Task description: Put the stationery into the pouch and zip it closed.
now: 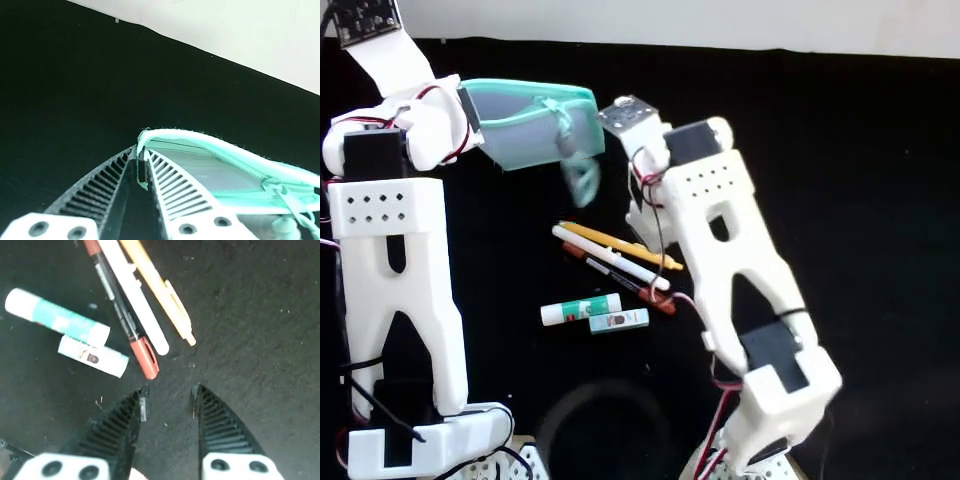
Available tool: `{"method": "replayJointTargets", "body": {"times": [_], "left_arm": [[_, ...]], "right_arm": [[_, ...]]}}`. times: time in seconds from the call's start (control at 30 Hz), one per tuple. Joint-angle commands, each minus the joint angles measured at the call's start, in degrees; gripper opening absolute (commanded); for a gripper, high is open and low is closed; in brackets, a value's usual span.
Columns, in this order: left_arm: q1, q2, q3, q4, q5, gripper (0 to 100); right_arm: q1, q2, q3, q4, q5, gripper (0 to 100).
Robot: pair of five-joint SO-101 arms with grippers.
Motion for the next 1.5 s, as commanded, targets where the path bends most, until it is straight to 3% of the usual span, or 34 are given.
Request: {"method": "replayJointTargets", "body": {"times": [0.0, 0.27, 0.43, 0.63, 0.77, 1.1, 1.47], "left_arm": [[0.22, 0.75, 0.31, 0.79, -0.53, 1], [0.22, 0.75, 0.22, 0.79, -0.53, 1], [0.31, 0.75, 0.22, 0.79, -2.02, 1], [0.31, 0.75, 0.22, 0.79, -3.69, 1], [0.31, 0.75, 0.22, 0.88, -3.69, 1], [0.31, 0.48, -0.13, 2.9, -5.71, 1], [0.31, 0.75, -0.22, 4.31, -6.07, 1]], "right_arm": [[-2.24, -7.87, 5.23, 0.66, -0.62, 13.9], [-12.0, -15.52, 21.23, -0.04, 2.2, 13.9], [-17.19, -15.52, 27.03, -6.46, 3.6, 13.9], [-23.78, -15.52, 28.62, -9.01, 12.4, 16.4], [-23.6, -15.52, 28.79, -13.67, 16.09, 23.9], [-23.08, -15.34, 28.97, -21.67, 28.31, 24.1], [-24.04, -1.45, 31.08, -35.03, 29.8, 24.1]]}}
